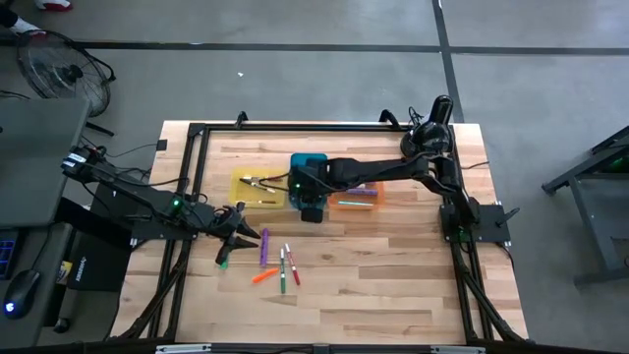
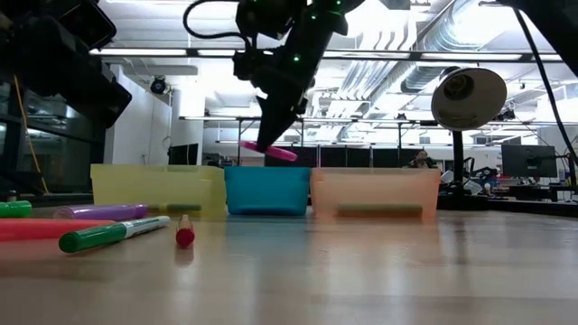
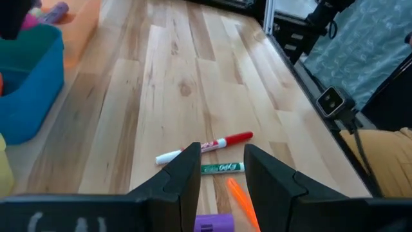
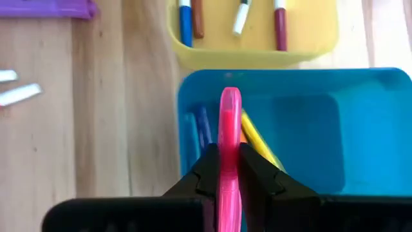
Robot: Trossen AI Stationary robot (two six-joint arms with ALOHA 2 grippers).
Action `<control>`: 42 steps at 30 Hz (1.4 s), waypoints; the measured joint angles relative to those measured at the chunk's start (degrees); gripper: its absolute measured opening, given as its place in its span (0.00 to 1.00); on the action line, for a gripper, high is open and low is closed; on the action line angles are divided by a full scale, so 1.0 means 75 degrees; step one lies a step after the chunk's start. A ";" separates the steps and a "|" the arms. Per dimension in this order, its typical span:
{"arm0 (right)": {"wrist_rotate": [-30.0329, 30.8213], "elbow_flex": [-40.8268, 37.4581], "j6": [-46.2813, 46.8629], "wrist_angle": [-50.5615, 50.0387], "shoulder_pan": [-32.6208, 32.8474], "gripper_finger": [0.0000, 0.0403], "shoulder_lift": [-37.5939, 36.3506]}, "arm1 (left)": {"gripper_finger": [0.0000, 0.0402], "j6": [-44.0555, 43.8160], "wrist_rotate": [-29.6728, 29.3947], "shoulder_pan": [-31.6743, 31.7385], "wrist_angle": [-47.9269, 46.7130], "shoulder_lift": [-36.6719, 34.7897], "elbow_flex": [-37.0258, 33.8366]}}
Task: Pick & Place Markers
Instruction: Put the pink pen into the blue bin, then put the green highlighter into the orange bin
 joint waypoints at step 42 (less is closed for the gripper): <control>0.0560 -0.0019 -0.0916 -0.0513 -0.0394 0.43 0.0101 | 0.29 -0.0939 -0.0138 0.0001 -0.0013 0.0719 0.0000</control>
